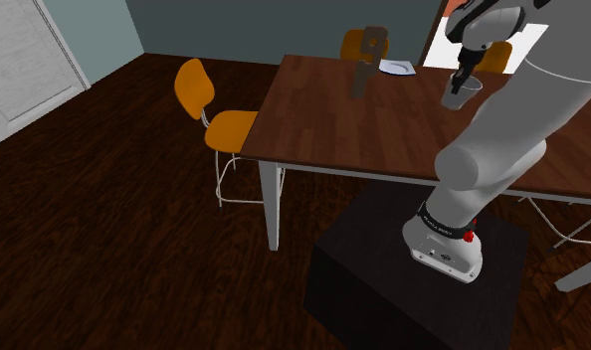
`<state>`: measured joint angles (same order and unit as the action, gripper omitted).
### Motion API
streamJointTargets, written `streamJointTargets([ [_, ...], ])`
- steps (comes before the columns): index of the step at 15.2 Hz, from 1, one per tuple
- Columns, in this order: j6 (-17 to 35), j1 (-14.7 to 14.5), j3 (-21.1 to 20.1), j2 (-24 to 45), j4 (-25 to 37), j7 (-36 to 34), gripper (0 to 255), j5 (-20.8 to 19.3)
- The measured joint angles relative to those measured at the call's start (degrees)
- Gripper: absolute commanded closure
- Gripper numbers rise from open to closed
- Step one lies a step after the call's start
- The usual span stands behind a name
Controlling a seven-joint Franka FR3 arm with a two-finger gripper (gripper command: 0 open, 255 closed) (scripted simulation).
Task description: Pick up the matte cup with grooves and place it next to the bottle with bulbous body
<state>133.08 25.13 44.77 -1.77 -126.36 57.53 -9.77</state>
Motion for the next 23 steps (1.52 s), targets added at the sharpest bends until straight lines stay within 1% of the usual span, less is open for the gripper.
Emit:
streamJointTargets([
  [6,4.9,0.3,0.3,3.8,-1.9,2.0,255,3.2],
  [12,5.4,0.3,0.3,4.2,-2.2,2.3,255,3.6],
  [13,5.4,0.3,0.3,4.2,-2.2,2.3,0,3.6],
  [19,5.4,0.3,0.3,4.2,-2.2,2.2,0,3.6],
  [20,4.6,0.1,0.3,3.1,-2.2,1.5,0,2.5],
  [23,-0.3,-0.3,-0.2,-1.8,-1.0,-1.4,0,-1.6],
])
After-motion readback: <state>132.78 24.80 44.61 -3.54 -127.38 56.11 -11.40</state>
